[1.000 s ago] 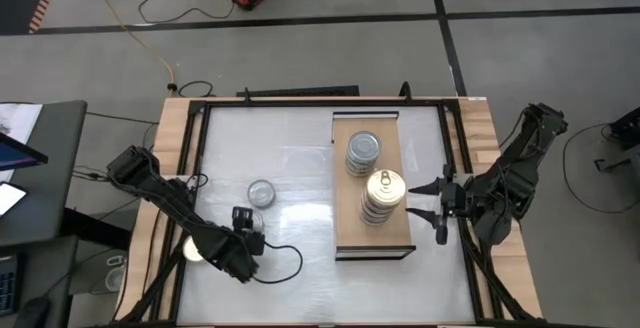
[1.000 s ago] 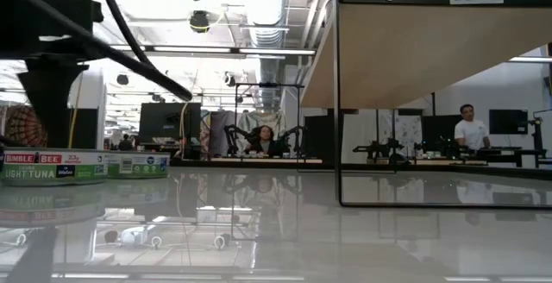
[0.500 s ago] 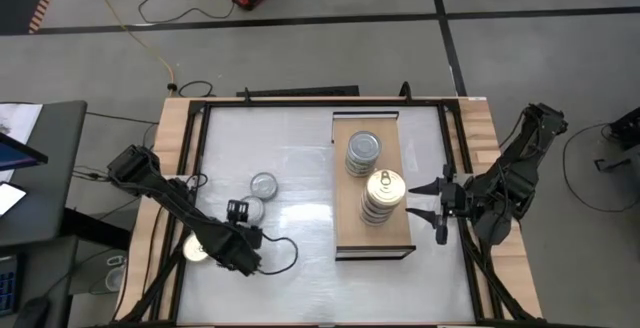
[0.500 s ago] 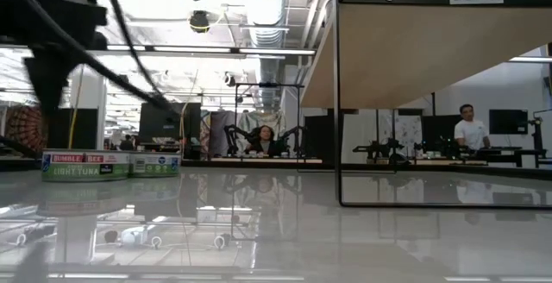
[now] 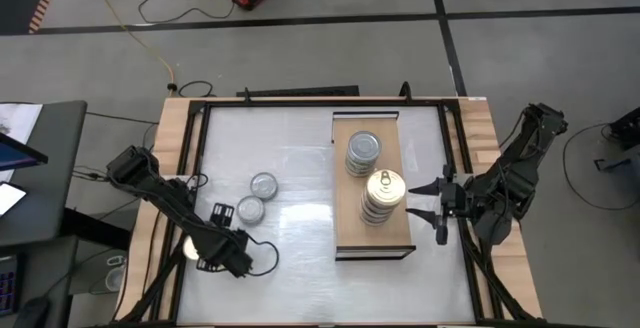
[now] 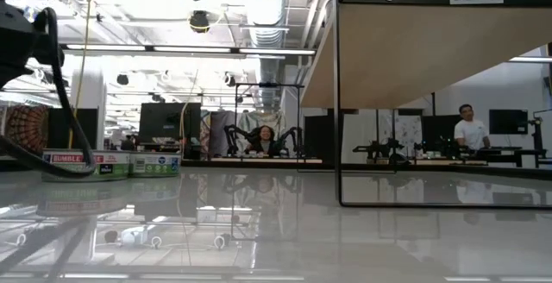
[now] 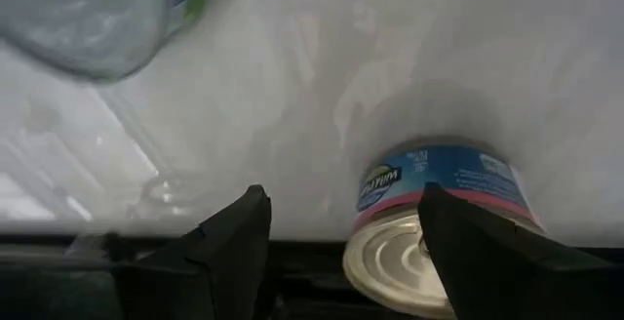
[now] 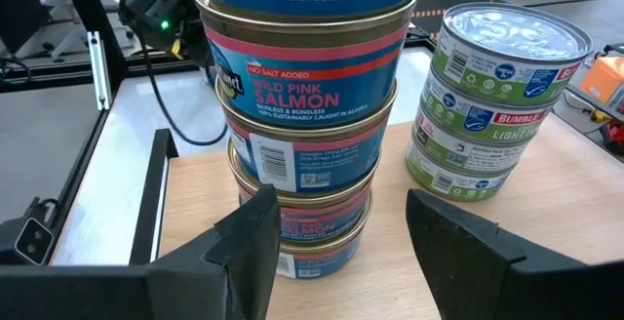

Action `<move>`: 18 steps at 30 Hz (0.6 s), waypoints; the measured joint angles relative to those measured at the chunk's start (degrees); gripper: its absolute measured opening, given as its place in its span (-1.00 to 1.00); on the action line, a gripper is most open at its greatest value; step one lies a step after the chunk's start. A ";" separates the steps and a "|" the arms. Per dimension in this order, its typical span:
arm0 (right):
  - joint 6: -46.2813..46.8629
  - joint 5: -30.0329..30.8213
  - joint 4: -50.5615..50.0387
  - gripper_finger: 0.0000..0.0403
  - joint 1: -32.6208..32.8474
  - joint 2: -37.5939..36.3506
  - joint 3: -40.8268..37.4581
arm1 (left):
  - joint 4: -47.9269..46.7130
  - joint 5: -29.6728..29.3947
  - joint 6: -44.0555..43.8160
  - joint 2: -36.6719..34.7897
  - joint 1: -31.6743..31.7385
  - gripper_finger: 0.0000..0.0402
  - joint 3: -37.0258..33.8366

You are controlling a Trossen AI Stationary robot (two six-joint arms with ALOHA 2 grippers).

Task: Stack canned seafood by type on shelf
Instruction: Stack the blue tuna can on top of the blue tuna can

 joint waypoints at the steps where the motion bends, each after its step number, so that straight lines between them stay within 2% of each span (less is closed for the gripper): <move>1: -0.20 0.00 0.02 0.22 -0.04 0.00 0.00 | -0.99 -0.21 -0.49 -0.12 0.02 0.23 0.26; 10: -0.85 0.00 0.48 0.22 -1.43 0.00 0.02 | -2.99 2.27 -1.15 -1.29 -0.29 0.02 1.87; 18: -0.98 -0.02 0.46 0.22 -1.36 0.00 0.02 | -3.21 2.66 -1.70 -1.33 -1.79 -0.01 0.18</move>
